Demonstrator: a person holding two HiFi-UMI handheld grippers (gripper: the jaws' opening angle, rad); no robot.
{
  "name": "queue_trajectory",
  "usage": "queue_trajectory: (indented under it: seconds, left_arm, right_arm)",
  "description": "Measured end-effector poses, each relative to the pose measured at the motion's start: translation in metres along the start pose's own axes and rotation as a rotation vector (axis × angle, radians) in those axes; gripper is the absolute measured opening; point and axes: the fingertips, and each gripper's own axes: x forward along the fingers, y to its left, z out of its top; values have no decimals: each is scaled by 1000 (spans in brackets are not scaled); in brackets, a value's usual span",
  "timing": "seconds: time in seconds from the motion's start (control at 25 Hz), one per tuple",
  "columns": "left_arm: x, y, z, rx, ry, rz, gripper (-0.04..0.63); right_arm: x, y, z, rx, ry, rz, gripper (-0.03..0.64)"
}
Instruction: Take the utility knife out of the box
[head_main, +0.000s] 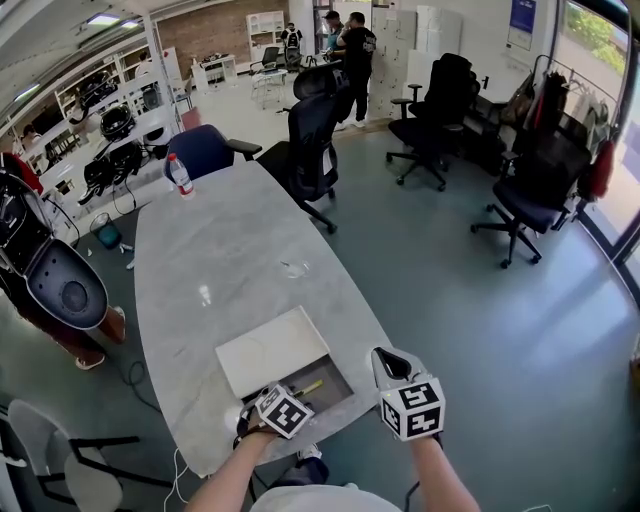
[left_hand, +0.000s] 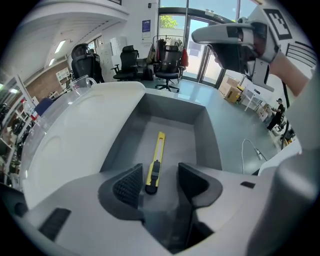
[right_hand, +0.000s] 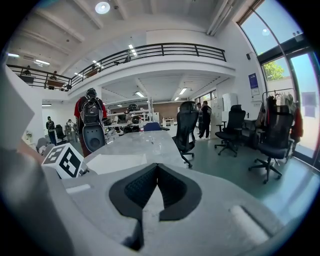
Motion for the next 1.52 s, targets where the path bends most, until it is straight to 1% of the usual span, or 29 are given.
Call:
queue_trajectory:
  seconds: [0.16, 0.56, 0.84, 0.96, 1.16, 1.36, 1.52]
  left_arm:
    - [-1, 4, 1, -1, 3, 12, 176]
    - [0, 5, 1, 2, -10, 13, 158]
    - [-2, 2, 2, -11, -33, 11, 109]
    - [-2, 0, 1, -21, -40, 8, 66]
    - [-2, 0, 1, -32, -47, 10, 61]
    - [-3, -4, 2, -3, -48, 28, 61]
    - [-11, -6, 7, 1, -74, 46, 61]
  right_arm:
    - [0, -1, 1, 2, 1, -6, 5]
    - [0, 0, -5, 3, 12, -10, 5]
    - [-4, 4, -6, 1, 13, -4, 5]
    - [-5, 7, -7, -1, 13, 0, 5]
    - [-9, 8, -5, -5, 6, 0, 5]
    - [-19, 7, -6, -9, 2, -2, 5]
    - [-26, 7, -7, -11, -4, -4, 5]
